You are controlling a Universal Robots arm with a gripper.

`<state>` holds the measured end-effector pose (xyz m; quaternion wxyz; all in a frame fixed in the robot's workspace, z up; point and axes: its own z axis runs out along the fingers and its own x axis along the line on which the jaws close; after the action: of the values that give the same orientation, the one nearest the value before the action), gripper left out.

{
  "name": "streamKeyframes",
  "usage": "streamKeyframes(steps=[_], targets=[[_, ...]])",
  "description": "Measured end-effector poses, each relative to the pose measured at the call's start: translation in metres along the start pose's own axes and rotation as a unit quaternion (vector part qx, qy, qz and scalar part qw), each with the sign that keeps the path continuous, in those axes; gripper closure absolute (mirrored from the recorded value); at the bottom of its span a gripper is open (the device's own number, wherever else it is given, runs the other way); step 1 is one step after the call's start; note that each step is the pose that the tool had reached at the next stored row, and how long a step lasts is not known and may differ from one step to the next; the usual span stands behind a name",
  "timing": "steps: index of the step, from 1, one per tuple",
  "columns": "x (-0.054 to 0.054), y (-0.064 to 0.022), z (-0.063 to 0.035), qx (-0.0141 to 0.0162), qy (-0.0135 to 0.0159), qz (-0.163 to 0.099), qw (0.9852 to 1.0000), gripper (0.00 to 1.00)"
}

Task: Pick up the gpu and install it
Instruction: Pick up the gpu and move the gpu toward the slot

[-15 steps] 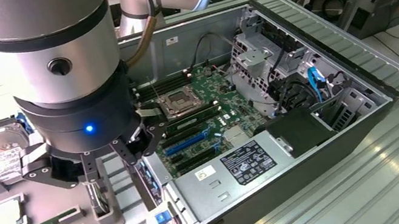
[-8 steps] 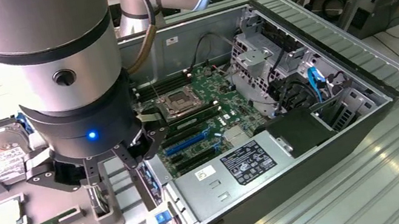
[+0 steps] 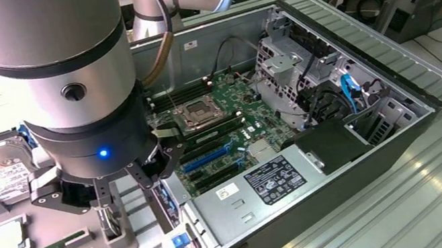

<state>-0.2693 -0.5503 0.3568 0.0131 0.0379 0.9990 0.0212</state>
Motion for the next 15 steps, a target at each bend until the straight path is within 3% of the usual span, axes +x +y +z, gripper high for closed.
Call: streamKeyframes(steps=[15], targets=[[0.0012, -0.0004, 0.0062, 0.0, 0.0, 0.0, 1.0, 0.58]])
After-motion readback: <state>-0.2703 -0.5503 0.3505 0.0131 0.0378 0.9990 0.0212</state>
